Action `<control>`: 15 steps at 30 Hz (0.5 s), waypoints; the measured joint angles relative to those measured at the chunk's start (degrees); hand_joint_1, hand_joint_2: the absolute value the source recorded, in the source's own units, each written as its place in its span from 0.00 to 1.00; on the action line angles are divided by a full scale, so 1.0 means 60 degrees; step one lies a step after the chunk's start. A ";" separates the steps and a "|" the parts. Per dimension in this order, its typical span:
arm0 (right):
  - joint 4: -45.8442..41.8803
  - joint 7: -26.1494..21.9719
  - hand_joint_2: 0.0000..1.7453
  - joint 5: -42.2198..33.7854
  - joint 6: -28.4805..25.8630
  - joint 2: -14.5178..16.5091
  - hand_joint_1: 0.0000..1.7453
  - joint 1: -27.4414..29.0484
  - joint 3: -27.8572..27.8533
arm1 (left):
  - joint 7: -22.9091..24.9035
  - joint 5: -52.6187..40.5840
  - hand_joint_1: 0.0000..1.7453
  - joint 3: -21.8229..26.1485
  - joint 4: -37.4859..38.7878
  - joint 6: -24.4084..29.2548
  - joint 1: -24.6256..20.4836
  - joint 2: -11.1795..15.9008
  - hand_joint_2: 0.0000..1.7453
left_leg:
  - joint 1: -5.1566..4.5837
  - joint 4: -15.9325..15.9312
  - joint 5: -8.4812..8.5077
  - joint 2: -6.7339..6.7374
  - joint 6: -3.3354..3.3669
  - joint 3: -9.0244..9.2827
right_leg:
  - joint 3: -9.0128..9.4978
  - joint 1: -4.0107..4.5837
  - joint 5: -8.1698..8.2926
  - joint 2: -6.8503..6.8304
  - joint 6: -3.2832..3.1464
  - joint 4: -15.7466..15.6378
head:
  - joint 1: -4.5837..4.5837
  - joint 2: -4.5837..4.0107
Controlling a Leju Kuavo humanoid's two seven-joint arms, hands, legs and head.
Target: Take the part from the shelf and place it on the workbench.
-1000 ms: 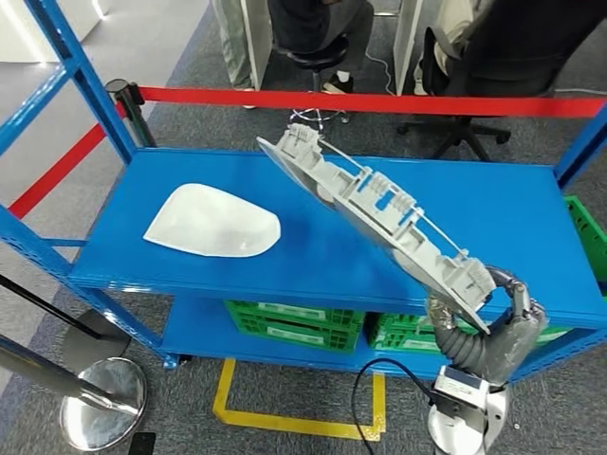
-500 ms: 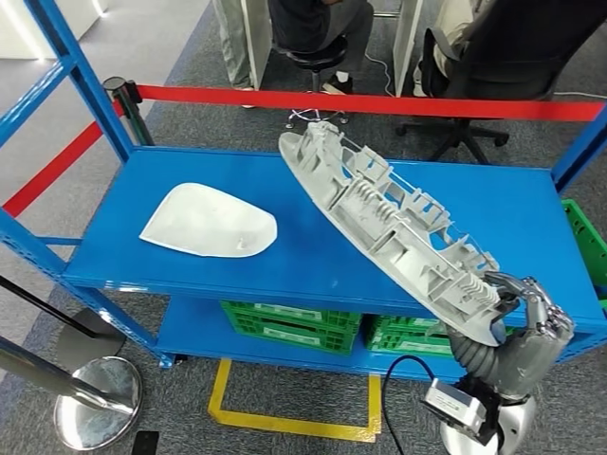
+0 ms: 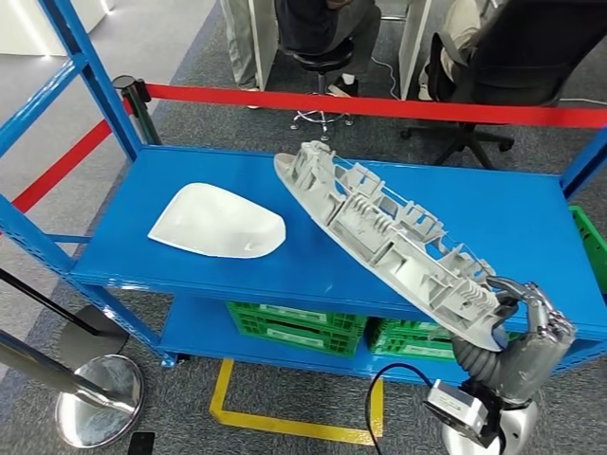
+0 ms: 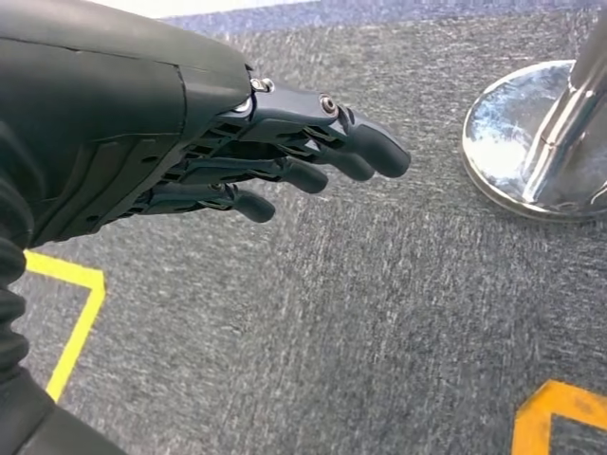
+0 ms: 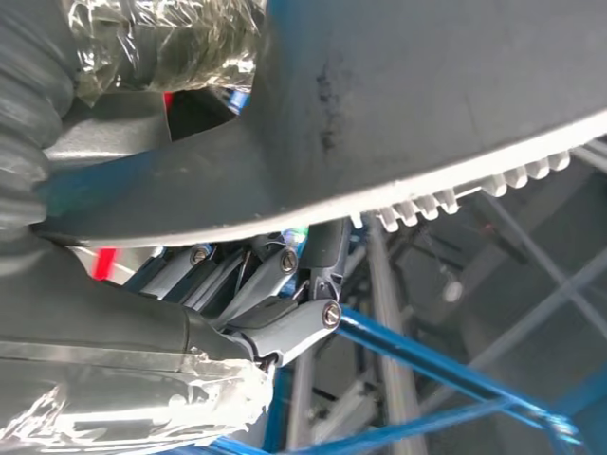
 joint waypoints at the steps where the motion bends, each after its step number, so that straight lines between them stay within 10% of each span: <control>1: 0.0025 0.0000 1.00 -0.0005 0.0000 0.0001 1.00 0.0001 0.0000 | 0.0018 -0.0006 0.00 0.0009 0.0000 0.0021 -0.0002 0.0000 1.00 | -0.0009 0.0007 0.0017 0.0002 -0.0047 -0.0017 | 0.0009 0.0014 0.0014 0.0015 -0.0052 -0.0027 | 0.0007 0.0000; 5: 0.0075 0.0000 1.00 -0.0047 0.0000 0.0004 1.00 -0.0001 0.0001 | 0.0047 -0.0034 0.00 0.0042 0.0000 0.0042 -0.0016 0.0014 1.00 | 0.0033 0.0477 -0.0394 0.0015 -0.0244 -0.0208 | 0.0025 -0.0042 0.0104 -0.0008 -0.0252 -0.0091 | -0.0037 0.0000; 9: 0.0134 0.0000 1.00 -0.0072 0.0000 0.0004 1.00 -0.0002 0.0002 | 0.0048 -0.0055 0.00 0.0052 0.0000 0.0043 -0.0001 0.0005 1.00 | 0.0079 0.2564 -0.1303 0.0023 -0.0349 -0.1105 | 0.0002 -0.0029 0.0116 -0.0034 -0.0315 -0.0089 | -0.0077 0.0000; 15: 0.0156 0.0000 1.00 -0.0126 0.0000 0.0004 1.00 -0.0002 0.0005 | 0.0051 -0.0076 0.00 0.0053 0.0000 0.0053 -0.0027 0.0017 1.00 | 0.0022 0.0085 -0.0089 0.0021 -0.0119 0.0159 | -0.0025 0.0020 0.0156 -0.0030 -0.0209 -0.0067 | -0.0069 0.0000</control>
